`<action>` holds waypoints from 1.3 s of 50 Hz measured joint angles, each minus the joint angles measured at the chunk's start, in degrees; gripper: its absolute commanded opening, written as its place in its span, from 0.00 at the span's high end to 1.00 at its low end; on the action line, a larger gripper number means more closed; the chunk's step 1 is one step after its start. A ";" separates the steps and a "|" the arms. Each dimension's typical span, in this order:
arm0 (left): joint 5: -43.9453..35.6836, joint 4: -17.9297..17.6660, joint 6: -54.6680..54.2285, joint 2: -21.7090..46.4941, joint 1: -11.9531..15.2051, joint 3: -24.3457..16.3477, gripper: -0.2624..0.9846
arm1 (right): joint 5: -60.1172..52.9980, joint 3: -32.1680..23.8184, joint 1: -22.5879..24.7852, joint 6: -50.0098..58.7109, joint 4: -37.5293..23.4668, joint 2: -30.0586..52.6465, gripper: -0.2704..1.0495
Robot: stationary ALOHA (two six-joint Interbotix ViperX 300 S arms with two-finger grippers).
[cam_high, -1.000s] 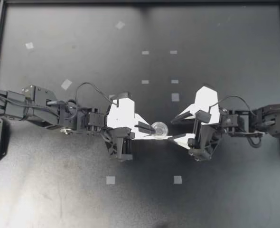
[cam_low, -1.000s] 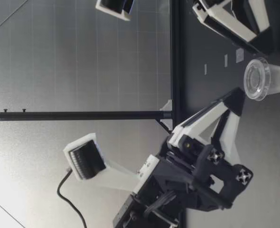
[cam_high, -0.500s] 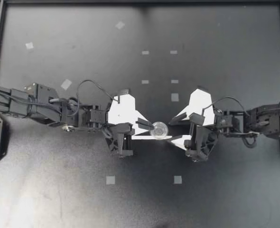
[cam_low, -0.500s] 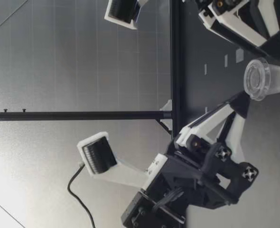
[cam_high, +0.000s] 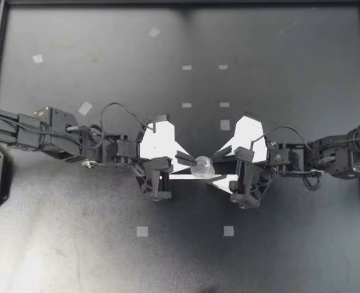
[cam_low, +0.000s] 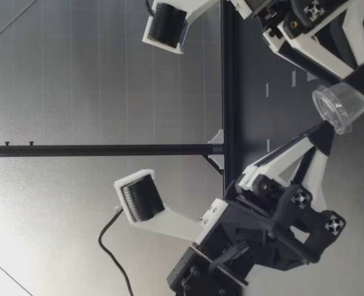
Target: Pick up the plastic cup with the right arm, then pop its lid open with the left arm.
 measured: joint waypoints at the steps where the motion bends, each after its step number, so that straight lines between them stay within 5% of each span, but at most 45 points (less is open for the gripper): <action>1: 0.00 0.00 0.00 0.00 0.00 0.00 0.78 | 0.00 0.00 0.00 -0.09 0.00 0.00 0.28; 24: 0.00 0.00 0.00 0.18 0.09 -0.09 0.78 | 1.93 -1.32 0.00 0.70 -0.09 0.09 0.31; 46: 0.09 0.00 -0.18 0.00 0.00 0.09 0.78 | 5.10 -2.72 0.00 0.62 0.00 0.18 0.49; 65: -0.70 -3.08 -8.00 -8.61 0.09 3.78 0.75 | 4.83 -2.37 0.00 0.70 -0.18 -0.26 0.52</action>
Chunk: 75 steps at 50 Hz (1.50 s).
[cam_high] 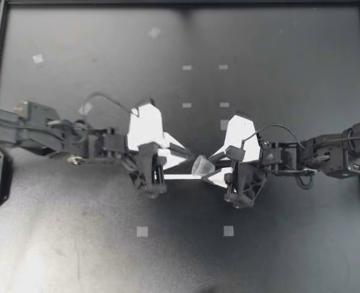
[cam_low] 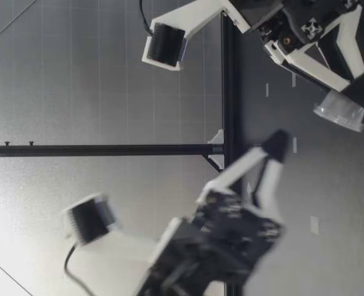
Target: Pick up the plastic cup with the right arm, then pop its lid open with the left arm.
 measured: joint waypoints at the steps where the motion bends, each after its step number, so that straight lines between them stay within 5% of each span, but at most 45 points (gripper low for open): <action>1: -0.26 -0.18 -0.97 -0.62 0.00 0.35 0.74 | -0.26 0.18 0.00 -0.09 -0.18 -0.18 0.52; 10: -8.44 -0.35 -14.06 -6.59 -0.44 6.24 0.52 | -6.24 3.69 0.09 -0.26 -2.02 -4.66 0.52; 20: -28.65 -0.44 -35.86 -10.55 -2.20 13.36 0.22 | -22.06 8.35 0.09 -2.11 -5.19 -9.49 0.52; 38: -41.40 1.93 -75.23 -6.06 -3.69 10.90 0.27 | -46.49 8.96 0.09 -13.01 -6.24 -7.82 0.52; 48: -42.36 5.10 -77.61 -2.37 -4.13 8.53 0.27 | -47.64 7.56 0.09 -12.39 -8.09 -6.06 0.52; 75: -42.45 4.92 -69.26 -6.24 -4.31 8.00 0.27 | -38.14 8.70 2.29 -3.25 -8.61 -1.49 0.52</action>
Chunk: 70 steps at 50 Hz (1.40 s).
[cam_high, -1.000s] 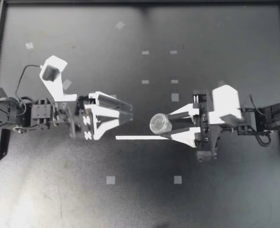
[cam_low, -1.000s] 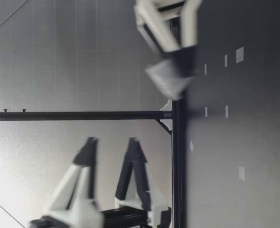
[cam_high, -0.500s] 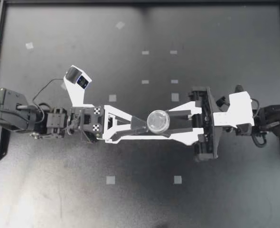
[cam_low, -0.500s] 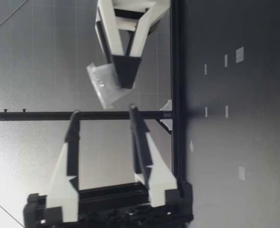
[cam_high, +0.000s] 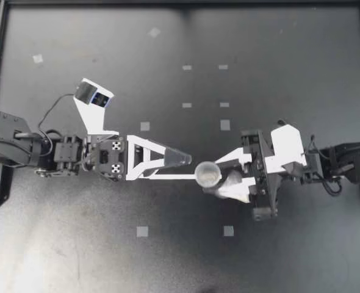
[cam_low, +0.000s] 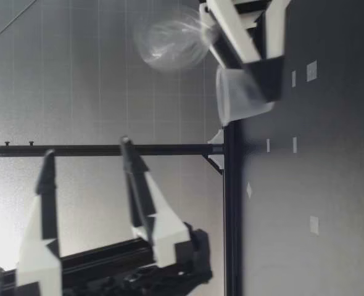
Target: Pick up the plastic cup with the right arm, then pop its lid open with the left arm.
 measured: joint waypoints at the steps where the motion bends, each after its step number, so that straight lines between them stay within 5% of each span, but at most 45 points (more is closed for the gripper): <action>1: 0.00 0.00 0.35 -0.26 0.09 0.09 0.27 | 0.18 0.09 0.18 0.09 0.00 0.00 0.52; 9: 0.00 0.00 6.06 -0.70 0.62 0.97 0.27 | 0.70 0.09 0.26 0.62 0.00 -1.76 0.52; 23: 0.09 0.00 45.97 -1.41 1.67 5.89 0.27 | 3.08 0.35 0.35 5.19 0.00 -11.16 0.52; 32: 0.09 0.00 61.61 -1.76 1.67 6.77 0.27 | 3.69 0.62 0.35 8.88 0.00 -13.27 0.52; 70: 0.09 0.09 71.37 -1.58 1.67 7.21 0.27 | 3.69 0.70 0.35 8.79 0.00 -13.01 0.52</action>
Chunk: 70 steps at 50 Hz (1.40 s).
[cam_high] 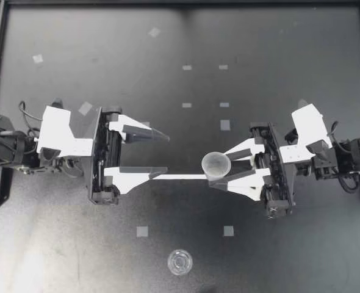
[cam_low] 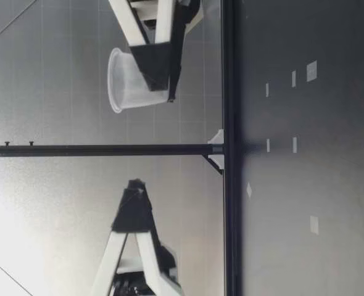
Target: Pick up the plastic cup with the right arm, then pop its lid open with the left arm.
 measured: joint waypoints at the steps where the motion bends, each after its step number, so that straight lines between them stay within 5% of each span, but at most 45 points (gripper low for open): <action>1: 0.00 0.00 -0.09 0.00 0.00 0.00 0.27 | 0.09 0.00 0.00 0.00 0.00 0.00 0.52; 70: 0.00 0.00 -0.44 0.00 0.00 0.00 0.27 | 0.09 0.00 0.09 0.00 0.00 0.79 0.52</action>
